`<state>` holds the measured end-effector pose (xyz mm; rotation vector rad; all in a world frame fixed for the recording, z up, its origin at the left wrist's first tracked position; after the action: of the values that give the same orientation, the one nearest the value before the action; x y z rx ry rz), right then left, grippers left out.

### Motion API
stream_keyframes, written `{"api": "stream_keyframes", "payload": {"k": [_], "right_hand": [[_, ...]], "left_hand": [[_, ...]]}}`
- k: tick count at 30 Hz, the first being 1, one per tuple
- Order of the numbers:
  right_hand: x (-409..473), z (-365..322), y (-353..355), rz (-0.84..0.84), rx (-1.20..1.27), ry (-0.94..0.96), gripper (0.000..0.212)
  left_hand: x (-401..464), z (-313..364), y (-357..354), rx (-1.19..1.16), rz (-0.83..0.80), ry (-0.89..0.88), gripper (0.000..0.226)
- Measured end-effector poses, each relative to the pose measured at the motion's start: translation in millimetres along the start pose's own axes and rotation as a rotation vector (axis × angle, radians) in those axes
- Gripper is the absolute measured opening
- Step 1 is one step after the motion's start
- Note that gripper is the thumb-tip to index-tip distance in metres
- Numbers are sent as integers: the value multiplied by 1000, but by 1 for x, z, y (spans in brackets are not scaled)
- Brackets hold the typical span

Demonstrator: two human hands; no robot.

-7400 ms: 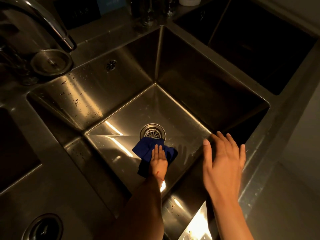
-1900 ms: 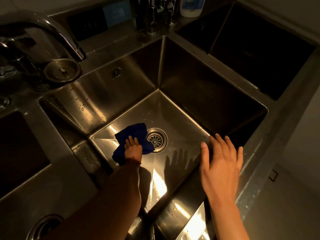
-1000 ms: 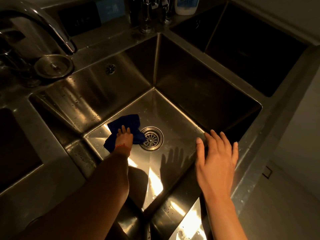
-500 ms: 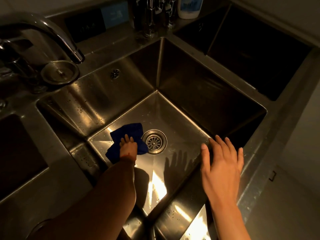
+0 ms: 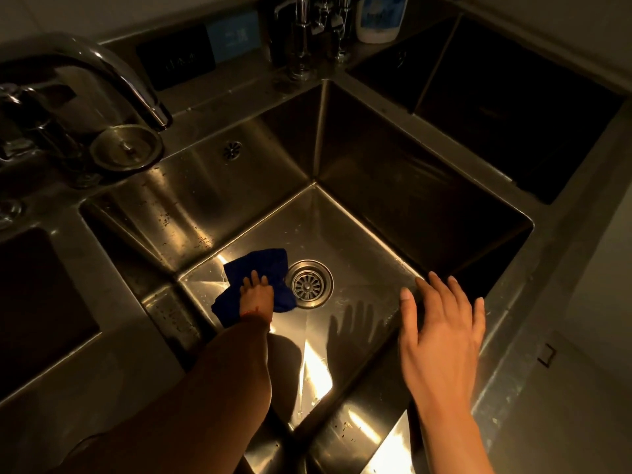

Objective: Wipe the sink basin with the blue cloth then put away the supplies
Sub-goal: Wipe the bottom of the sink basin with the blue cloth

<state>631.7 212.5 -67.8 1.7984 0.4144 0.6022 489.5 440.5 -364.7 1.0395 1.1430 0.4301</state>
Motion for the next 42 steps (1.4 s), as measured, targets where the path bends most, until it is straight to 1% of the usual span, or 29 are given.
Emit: {"api": "stream_keyframes", "payload": {"k": [3, 10, 15, 22, 26, 29, 31, 42], "right_hand": [[0, 1, -1, 0, -5, 9, 47], [0, 1, -2, -3, 0, 8, 47], [0, 0, -2, -17, -5, 8, 48], [0, 0, -2, -9, -12, 12, 54], [0, 0, -4, -31, -34, 10, 54], [0, 1, -5, -34, -41, 12, 57], [0, 2, -5, -32, -35, 5, 59], [1, 4, -9, -36, -43, 1, 57]], "left_hand": [[8, 1, 8, 20, 23, -9, 65], [12, -3, 9, 34, 19, -36, 74], [13, -8, 3, -23, 19, -29, 77], [31, -8, 17, -115, 80, 1, 74], [38, -6, 17, -21, 100, -49, 67], [46, -1, 19, 84, 114, -88, 60], [52, 3, 20, 109, 118, -106, 59], [71, 25, 32, 23, 144, -95, 57]]}}
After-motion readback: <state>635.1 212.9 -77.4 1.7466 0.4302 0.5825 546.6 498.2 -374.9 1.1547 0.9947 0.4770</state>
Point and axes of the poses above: each hand's wrist, its own x-axis towards the middle knuckle, its own y-axis out of the back of the hand, z = x × y, the point moved 10 cm from there along x, towards the middle knuckle, and after that the axes turned 9 degrees about -x, right-handed, at the moved point
